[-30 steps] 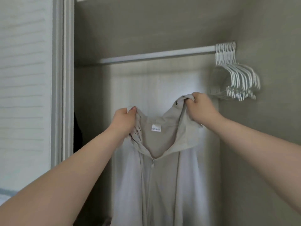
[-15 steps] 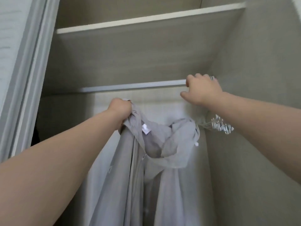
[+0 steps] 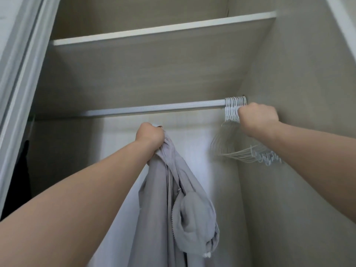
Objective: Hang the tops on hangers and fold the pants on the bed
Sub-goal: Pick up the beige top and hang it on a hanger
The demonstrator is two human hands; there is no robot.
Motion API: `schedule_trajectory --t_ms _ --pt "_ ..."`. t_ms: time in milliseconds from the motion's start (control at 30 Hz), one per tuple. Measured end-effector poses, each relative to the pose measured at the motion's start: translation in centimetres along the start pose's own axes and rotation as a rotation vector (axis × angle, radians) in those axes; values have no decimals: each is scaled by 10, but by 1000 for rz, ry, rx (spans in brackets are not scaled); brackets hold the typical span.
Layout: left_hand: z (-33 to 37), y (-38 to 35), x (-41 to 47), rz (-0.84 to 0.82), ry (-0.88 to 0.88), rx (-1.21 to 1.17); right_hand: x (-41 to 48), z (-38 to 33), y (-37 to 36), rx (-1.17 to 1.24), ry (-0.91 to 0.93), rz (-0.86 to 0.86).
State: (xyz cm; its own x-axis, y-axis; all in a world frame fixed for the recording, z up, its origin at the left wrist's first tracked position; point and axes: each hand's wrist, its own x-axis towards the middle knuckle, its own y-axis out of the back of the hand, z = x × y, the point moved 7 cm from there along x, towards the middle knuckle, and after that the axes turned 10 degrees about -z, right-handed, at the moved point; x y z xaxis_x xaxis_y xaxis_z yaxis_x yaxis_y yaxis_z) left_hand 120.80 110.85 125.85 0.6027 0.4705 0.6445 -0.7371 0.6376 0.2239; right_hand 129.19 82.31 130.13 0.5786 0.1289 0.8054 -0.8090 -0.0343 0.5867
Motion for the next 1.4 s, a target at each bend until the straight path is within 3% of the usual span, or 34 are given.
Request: schedule_trajectory --t_ms 333,533,700,767,867,967,1033,1167,1400 --pt "-18 5 0 -10 42 30 2 -14 10 355 16 227" --pt "-37 10 0 -3 119 102 -18 -35 -18 1001 -89 124" --pt "-54 18 -6 -1 135 133 -56 -56 -56 1564 -228 171" --pt "-56 22 -8 -1 134 149 -72 -78 -75 1821 -223 104" --pt "-53 35 -12 22 113 182 -82 -107 -94 1989 -226 -175" --pt "-54 50 -16 47 111 225 -78 -123 -103 2062 -266 -468" --pt "-55 57 -20 32 110 220 -78 -126 -107 1997 -268 -527" --pt "-66 62 -32 -26 117 212 -93 -124 -106 1749 -148 -379" --pt "-98 56 -56 -83 108 107 -148 -122 -96 1735 -107 -271"
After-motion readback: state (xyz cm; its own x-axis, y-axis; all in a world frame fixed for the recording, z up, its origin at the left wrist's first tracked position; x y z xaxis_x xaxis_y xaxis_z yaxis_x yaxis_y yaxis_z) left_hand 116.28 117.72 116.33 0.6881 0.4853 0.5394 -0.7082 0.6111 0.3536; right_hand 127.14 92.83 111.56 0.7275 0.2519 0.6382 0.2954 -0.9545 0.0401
